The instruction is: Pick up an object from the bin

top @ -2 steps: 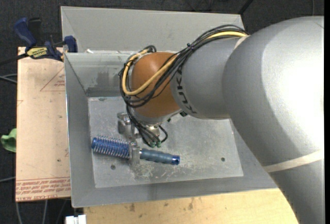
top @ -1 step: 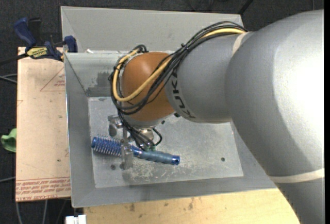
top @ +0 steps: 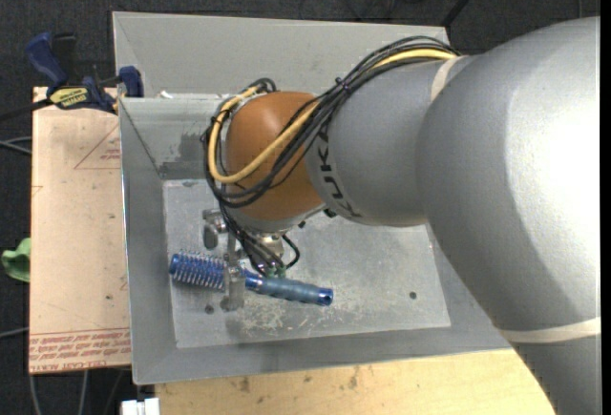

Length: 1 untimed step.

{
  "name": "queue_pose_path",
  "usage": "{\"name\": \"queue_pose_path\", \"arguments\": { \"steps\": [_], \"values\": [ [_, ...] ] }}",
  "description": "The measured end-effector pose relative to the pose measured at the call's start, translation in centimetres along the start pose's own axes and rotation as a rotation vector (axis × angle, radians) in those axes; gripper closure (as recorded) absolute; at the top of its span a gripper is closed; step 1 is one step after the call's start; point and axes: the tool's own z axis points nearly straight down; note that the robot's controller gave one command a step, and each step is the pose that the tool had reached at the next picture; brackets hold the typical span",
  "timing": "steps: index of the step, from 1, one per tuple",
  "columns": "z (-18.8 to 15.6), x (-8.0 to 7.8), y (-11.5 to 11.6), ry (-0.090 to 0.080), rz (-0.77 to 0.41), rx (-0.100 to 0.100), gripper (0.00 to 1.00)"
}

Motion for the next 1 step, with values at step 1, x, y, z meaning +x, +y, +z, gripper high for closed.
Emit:
{"name": "queue_pose_path", "arguments": {
  "steps": [1],
  "values": [
    [3.98,-0.28,1.64,0.003,0.106,0.001,0.0]
  ]
}}
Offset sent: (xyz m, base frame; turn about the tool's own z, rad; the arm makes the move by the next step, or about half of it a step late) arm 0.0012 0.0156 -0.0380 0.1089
